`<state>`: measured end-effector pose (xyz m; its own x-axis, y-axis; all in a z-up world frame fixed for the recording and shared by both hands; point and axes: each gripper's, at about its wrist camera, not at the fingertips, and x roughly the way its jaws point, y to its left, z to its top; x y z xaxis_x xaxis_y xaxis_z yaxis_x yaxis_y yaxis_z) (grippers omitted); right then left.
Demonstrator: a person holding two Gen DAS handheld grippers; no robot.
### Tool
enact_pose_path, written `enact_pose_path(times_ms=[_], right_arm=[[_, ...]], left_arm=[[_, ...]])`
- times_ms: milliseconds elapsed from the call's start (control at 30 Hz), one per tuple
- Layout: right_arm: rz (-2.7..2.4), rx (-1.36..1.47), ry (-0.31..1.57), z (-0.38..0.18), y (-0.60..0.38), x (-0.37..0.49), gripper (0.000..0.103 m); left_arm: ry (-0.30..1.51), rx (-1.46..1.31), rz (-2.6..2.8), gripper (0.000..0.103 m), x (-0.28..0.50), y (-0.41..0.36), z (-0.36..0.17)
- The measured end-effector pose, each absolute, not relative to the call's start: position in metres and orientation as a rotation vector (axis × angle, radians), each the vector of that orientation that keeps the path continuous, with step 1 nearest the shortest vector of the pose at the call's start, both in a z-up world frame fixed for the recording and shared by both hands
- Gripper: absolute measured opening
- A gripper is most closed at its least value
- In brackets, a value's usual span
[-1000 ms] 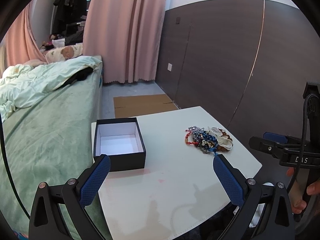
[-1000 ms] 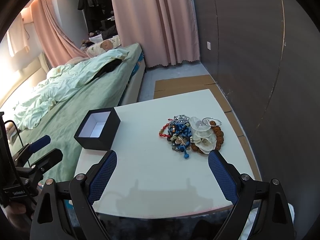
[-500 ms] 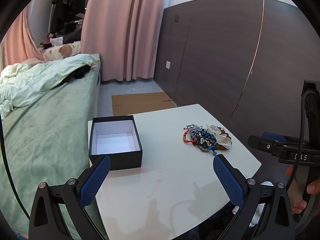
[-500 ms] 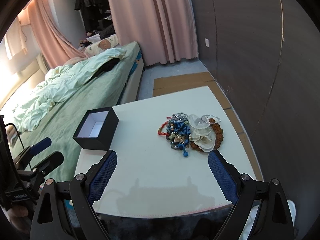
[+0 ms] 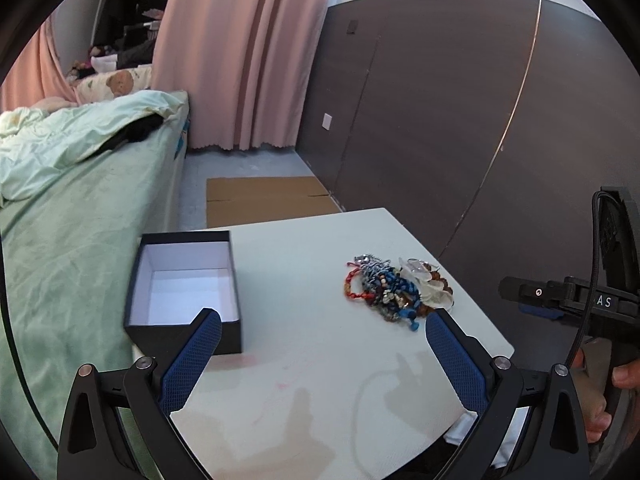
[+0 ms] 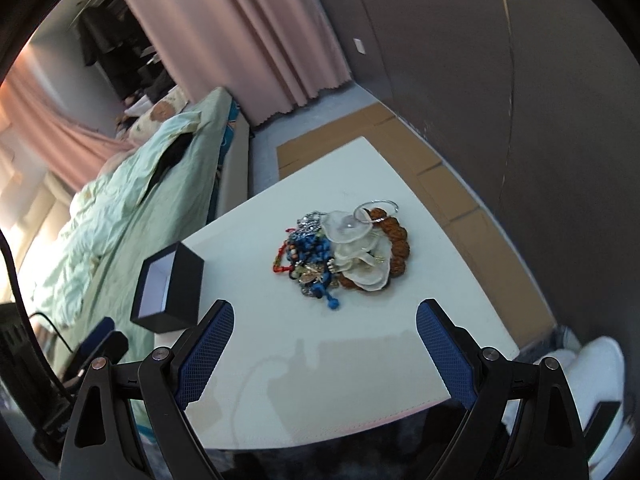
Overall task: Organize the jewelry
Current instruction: 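Grasp the blue beaded bracelet with the left tool while the right tool grasps the white cloth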
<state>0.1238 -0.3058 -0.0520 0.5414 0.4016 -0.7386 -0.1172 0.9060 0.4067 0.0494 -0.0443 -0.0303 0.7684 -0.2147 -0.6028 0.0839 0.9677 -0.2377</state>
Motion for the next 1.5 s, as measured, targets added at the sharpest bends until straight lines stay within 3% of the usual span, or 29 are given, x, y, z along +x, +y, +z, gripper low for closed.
enact_pose_path(times_ms=[167, 600, 1000, 1300, 1400, 1500], right_arm=[[0.303, 0.407, 0.973, -0.061, -0.317, 0.137, 0.09], [0.258, 0.637, 1.09, -0.104, -0.342, 0.173, 0.066], [0.282, 0.701, 1.15, -0.123, -0.339, 0.197, 0.065], [0.307, 0.727, 1.18, -0.129, -0.328, 0.21, 0.065], [0.316, 0.716, 1.19, -0.13, -0.322, 0.213, 0.063], [0.296, 0.692, 1.18, -0.129, -0.321, 0.213, 0.057]], left_arm=[[0.697, -0.214, -0.198, 0.091, 0.068, -0.059, -0.04], [0.769, -0.175, -0.283, 0.062, 0.104, -0.106, -0.072], [0.817, -0.119, -0.317, 0.036, 0.142, -0.128, -0.101], [0.837, -0.08, -0.34, 0.034, 0.159, -0.135, -0.115], [0.847, -0.086, -0.364, 0.022, 0.162, -0.137, -0.118], [0.848, -0.086, -0.378, 0.018, 0.162, -0.137, -0.117]])
